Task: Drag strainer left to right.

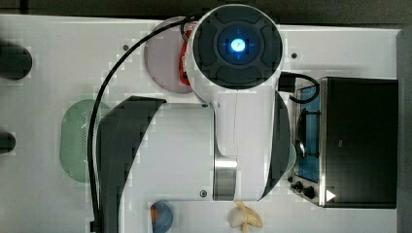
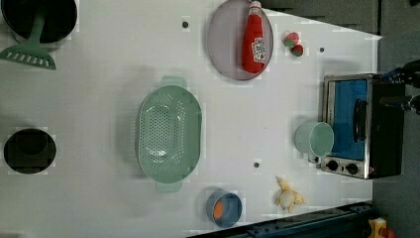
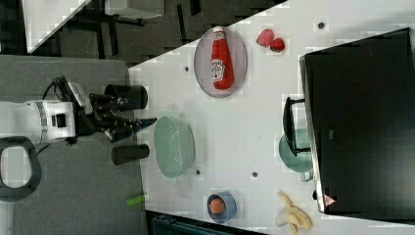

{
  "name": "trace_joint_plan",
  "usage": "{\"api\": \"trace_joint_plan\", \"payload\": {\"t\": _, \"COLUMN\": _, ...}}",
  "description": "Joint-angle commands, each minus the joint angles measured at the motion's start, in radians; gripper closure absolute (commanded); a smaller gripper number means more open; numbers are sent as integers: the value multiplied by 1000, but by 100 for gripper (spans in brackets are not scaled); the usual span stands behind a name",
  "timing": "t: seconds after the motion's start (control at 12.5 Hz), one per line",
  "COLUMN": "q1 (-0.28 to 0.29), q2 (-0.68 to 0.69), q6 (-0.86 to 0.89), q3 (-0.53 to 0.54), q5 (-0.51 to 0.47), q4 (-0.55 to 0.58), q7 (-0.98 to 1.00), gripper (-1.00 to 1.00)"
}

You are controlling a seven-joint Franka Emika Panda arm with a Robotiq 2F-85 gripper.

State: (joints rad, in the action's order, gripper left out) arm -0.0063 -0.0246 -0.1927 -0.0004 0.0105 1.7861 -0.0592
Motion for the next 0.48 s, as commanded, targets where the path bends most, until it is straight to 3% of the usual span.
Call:
{"api": "trace_joint_plan", "payload": {"t": 0.08, "q1": 10, "q2": -326, "q6": 190, "q3": -50, "q5": 36, "q4": 107, "q7": -48, "gripper": -58}}
{"api": "trace_joint_plan", "payload": {"t": 0.24, "q1": 15, "q2": -317, "q6": 189, "q3": -14, "q5": 35, "q4": 107, "q7": -48, "gripper": -100}}
{"api": "trace_joint_plan", "payload": {"t": 0.48, "q1": 29, "q2": -279, "q6": 177, "q3": 96, "q5": 35, "q4": 107, "q7": -84, "gripper": -100}}
